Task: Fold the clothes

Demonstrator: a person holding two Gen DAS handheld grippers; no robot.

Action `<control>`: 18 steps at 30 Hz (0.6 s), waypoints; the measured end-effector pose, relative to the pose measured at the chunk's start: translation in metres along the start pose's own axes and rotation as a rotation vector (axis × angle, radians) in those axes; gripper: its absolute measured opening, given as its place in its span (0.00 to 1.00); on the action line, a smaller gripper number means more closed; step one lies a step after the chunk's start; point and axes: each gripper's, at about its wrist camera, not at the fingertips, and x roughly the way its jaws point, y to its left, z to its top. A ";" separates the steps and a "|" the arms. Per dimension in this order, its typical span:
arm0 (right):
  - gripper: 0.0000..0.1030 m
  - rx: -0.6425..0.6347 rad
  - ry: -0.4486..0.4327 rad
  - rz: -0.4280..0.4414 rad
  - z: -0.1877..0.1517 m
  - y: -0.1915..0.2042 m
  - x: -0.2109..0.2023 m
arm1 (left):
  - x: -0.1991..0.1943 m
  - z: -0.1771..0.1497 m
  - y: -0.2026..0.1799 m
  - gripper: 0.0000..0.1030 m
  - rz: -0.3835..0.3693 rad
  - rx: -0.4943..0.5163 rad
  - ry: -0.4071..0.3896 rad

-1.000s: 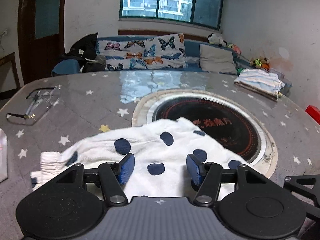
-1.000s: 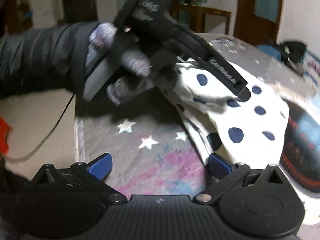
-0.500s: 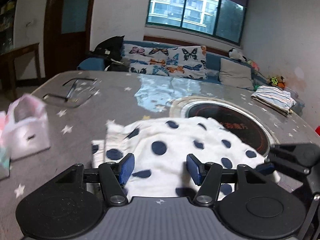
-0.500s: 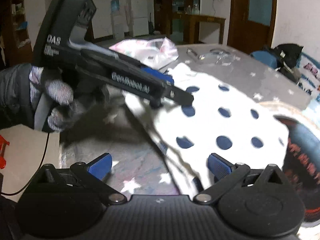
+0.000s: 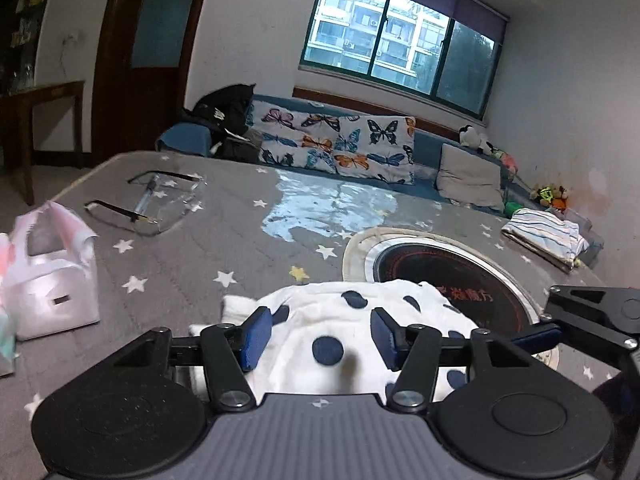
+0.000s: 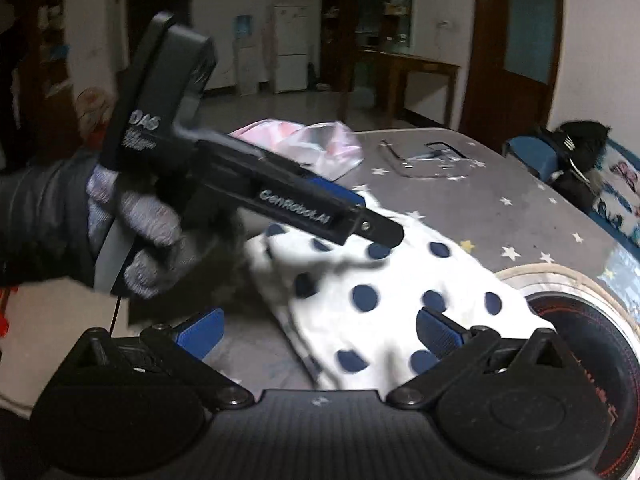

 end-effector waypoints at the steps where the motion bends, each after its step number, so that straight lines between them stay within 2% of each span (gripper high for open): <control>1: 1.00 0.008 0.009 -0.008 0.000 -0.003 0.004 | 0.006 0.002 0.002 0.52 -0.004 -0.007 0.014; 2: 1.00 0.016 0.021 -0.012 -0.001 -0.006 0.009 | 0.011 0.004 0.004 0.47 -0.007 -0.013 0.027; 6: 1.00 0.055 0.078 0.006 -0.011 -0.009 0.030 | 0.030 0.006 0.015 0.39 0.014 -0.049 0.063; 10: 1.00 0.048 0.111 0.015 -0.025 -0.003 0.038 | 0.032 0.002 0.030 0.32 0.026 -0.107 0.057; 14: 1.00 0.017 0.109 0.019 -0.025 0.002 0.032 | 0.024 0.006 0.036 0.30 0.048 -0.126 0.037; 18: 1.00 0.032 0.058 0.026 -0.011 -0.005 0.019 | 0.016 0.014 0.034 0.29 0.050 -0.113 0.008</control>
